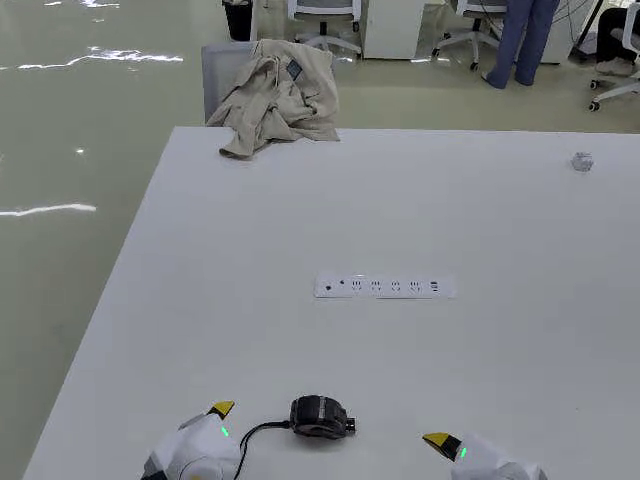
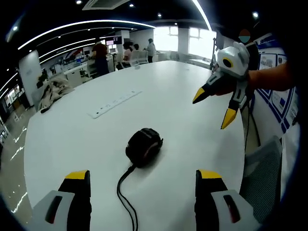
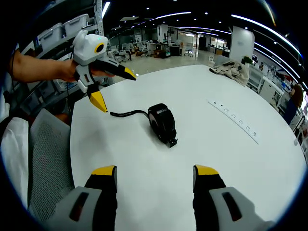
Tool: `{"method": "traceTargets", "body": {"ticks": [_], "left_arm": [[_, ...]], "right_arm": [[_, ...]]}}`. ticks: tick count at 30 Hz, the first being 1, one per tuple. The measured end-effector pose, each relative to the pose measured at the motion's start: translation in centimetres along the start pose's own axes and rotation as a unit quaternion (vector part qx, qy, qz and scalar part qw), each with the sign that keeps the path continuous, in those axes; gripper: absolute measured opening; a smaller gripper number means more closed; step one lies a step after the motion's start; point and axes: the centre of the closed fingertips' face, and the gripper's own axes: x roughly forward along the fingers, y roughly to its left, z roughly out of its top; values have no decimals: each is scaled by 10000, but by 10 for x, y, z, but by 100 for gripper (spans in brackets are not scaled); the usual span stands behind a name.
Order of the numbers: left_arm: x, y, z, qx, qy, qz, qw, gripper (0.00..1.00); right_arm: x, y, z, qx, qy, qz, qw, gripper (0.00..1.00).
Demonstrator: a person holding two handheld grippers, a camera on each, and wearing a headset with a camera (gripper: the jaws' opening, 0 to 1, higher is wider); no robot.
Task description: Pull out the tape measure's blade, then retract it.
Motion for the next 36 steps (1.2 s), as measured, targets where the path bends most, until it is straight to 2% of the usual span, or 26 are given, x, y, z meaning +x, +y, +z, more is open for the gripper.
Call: {"method": "traceTargets", "body": {"ticks": [14,22,30,36], "left_arm": [[23,-2,1,352,168,-264,9989,83],[36,-4,0,515,275,-427,9974,83],[46,-3,1,736,354,-550,9951,81],[55,0,0,975,463,-650,9920,79]], "right_arm": [[18,-16,2,-305,18,94,9995,56],[26,-22,3,-439,107,173,9988,57],[33,-24,0,-507,130,232,9984,55],[39,-28,-4,-633,186,299,9974,51]]}}
